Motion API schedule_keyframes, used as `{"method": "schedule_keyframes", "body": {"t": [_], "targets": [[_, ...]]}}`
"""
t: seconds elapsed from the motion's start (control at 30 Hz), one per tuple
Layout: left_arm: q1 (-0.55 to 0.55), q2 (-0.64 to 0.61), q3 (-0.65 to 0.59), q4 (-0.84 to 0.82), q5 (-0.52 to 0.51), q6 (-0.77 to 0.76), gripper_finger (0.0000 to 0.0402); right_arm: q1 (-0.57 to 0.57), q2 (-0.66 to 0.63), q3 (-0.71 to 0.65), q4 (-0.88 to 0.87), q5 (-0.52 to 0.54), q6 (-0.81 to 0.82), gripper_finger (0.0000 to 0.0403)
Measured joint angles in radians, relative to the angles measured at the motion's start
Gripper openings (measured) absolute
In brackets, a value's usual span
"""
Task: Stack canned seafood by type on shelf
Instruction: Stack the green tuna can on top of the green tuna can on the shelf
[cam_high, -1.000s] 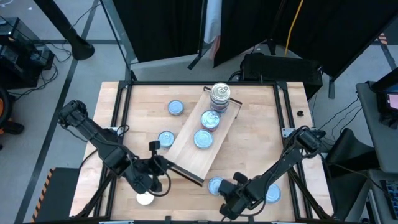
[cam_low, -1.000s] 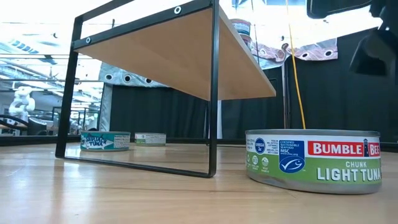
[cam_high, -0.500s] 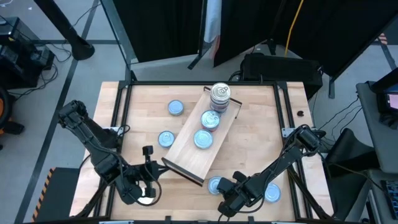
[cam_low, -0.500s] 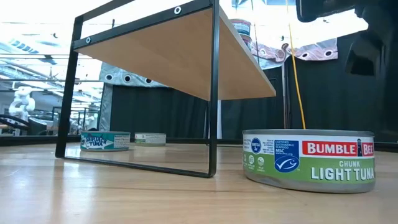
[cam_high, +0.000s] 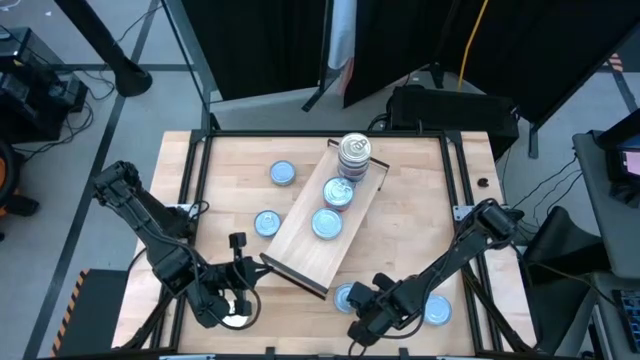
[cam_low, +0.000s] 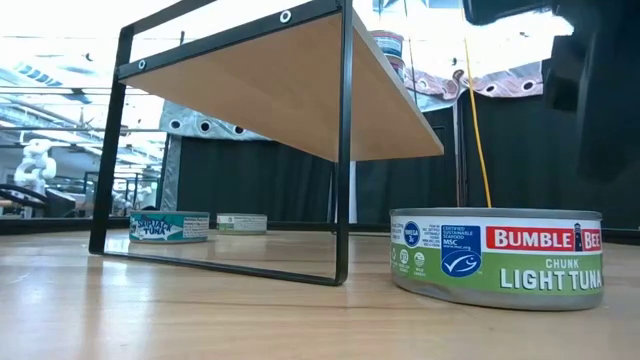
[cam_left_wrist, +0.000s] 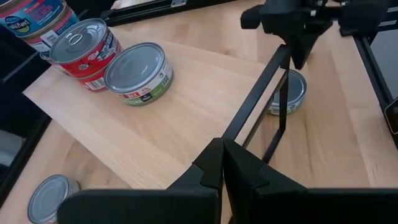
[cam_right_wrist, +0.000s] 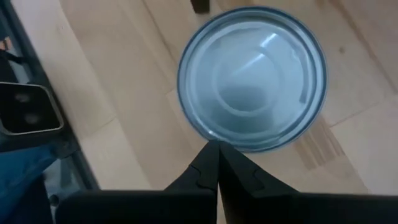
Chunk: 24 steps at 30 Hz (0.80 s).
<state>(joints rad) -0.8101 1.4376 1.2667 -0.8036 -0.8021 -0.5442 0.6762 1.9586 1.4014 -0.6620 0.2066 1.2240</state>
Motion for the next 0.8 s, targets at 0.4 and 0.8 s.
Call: {"method": "schedule_keyframes", "body": {"t": [0.4,0.8], "targets": [[0.000,0.000,0.000,0.000,0.000,0.001,0.0015,-0.010,0.006,0.000,-0.033,0.000,-0.008,0.0000],[0.000,0.000,0.000,0.000,0.000,0.001,0.0015,-0.013,0.018,-0.001,-0.051,0.003,-0.003,0.0000]]}}
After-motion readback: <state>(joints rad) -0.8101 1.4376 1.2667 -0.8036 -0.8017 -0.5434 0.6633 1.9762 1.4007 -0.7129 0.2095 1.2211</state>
